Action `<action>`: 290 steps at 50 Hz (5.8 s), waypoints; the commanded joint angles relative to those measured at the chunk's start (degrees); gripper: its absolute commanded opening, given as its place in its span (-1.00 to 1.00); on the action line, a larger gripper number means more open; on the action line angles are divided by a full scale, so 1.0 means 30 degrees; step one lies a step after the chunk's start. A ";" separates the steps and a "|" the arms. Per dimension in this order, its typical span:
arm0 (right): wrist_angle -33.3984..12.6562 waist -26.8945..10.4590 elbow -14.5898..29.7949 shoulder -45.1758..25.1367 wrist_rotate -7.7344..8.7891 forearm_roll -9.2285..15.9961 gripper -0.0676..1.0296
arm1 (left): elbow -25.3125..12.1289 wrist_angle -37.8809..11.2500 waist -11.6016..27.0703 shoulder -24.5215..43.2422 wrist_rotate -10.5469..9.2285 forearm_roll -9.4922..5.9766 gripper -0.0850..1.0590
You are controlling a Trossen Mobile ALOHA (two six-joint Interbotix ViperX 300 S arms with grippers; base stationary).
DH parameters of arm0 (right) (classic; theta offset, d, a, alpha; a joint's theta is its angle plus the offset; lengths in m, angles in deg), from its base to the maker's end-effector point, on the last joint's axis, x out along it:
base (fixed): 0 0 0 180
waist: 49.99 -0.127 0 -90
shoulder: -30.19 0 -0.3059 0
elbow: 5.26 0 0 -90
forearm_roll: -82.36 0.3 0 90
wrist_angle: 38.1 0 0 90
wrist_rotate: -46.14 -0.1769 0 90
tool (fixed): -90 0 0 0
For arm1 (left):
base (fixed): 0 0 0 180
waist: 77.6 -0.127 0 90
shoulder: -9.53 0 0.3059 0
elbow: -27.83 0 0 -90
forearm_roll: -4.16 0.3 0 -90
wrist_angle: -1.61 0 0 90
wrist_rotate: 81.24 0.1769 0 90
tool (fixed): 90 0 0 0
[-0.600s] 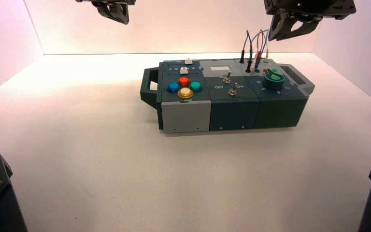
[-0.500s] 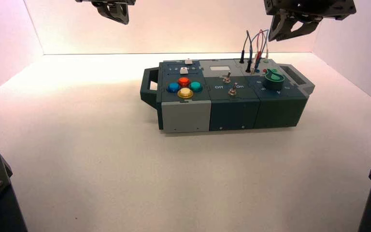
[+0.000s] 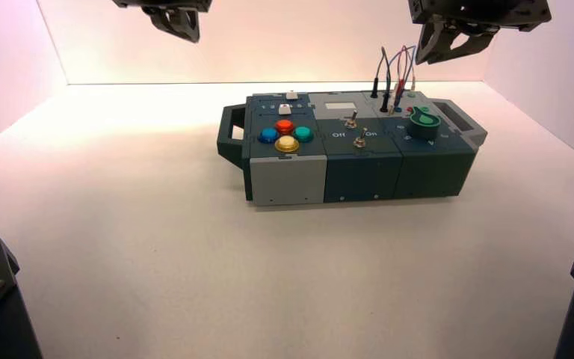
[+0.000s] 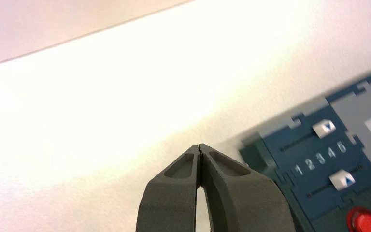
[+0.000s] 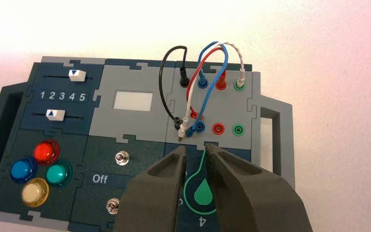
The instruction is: Move the bottom slider to position 5.
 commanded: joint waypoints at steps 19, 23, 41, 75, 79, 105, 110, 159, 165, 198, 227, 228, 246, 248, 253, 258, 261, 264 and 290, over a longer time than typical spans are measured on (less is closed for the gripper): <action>0.0176 0.0146 0.0000 0.1611 0.0029 -0.0088 -0.43 | -0.0586 -0.0703 0.2197 0.0293 -0.0410 -0.0264 -0.91; 0.0176 0.0234 -0.0059 0.1582 0.0029 -0.0146 -0.43 | -0.0615 -0.0703 0.2285 0.0293 -0.0498 -0.0293 -0.91; 0.0557 0.0264 -0.0088 0.0615 0.0029 -0.0205 -0.43 | -0.0381 -0.0850 0.3516 0.0322 -0.1230 -0.0352 -0.91; 0.1465 0.0820 -0.0557 -0.0059 0.0000 -0.0410 -0.43 | -0.0264 -0.1084 0.5273 0.1436 -0.2783 -0.0352 -0.91; 0.1406 0.0820 -0.0557 0.0352 0.0029 -0.0410 -0.43 | -0.0322 -0.1084 0.5273 0.1729 -0.2813 -0.0352 -0.91; 0.0879 0.1582 -0.0879 0.3838 0.0029 -0.0439 -0.43 | -0.1318 -0.1172 0.6123 0.2725 -0.2871 -0.0352 -0.91; 0.0879 0.1582 -0.0938 0.3838 0.0000 -0.0439 -0.43 | -0.1523 -0.1260 0.6270 0.3047 -0.2959 -0.0352 -0.91; 0.0879 0.2051 -0.1084 0.3955 0.0029 -0.0938 -0.43 | -0.1875 -0.1260 0.5889 0.4072 -0.3047 -0.0322 -0.91; 0.0879 0.2080 -0.1084 0.3926 0.0000 -0.0938 -0.43 | -0.2080 -0.1260 0.5889 0.4248 -0.3047 -0.0293 -0.91; 0.0732 0.2578 -0.1113 0.3955 0.0029 -0.0967 -0.43 | -0.3809 -0.1465 0.5889 0.5742 -0.2988 -0.0264 -0.91; 0.0703 0.2578 -0.1084 0.3955 0.0029 -0.0967 -0.43 | -0.3457 -0.1582 0.5537 0.4014 -0.2900 0.0000 -0.91; 0.0703 0.2578 -0.1084 0.3955 0.0029 -0.0967 -0.43 | -0.3398 -0.1582 0.5479 0.3955 -0.2900 0.0000 -0.91; 0.0527 0.2578 -0.1025 0.3955 0.0029 -0.0967 -0.43 | -0.2520 -0.1611 0.4424 0.3105 -0.2637 0.0088 -0.91; 0.0527 0.2578 -0.1025 0.3955 0.0029 -0.0967 -0.43 | -0.2578 -0.1582 0.4424 0.2988 -0.2549 0.0088 -0.91; 0.0527 0.2578 -0.1025 0.3955 0.0029 -0.0967 -0.43 | -0.2754 -0.1582 0.4424 0.2695 -0.2314 0.0117 -0.91; 0.0381 0.2578 -0.1025 0.3955 0.0029 -0.0967 -0.43 | -0.2900 -0.1611 0.4424 0.2520 -0.2285 0.0146 -0.91; 0.0234 0.2578 -0.1025 0.3955 0.0029 -0.0967 -0.43 | -0.3018 -0.1582 0.4424 0.2432 -0.2256 0.0176 -0.91; 0.0088 0.2578 -0.0996 0.3955 0.0059 -0.0996 -0.43 | -0.3105 -0.1494 0.4424 0.2314 -0.2256 0.0234 -0.91; -0.0322 0.2578 -0.0908 0.4131 0.0117 -0.1055 -0.43 | -0.3662 -0.1465 0.4014 0.1260 -0.2109 0.0381 -0.91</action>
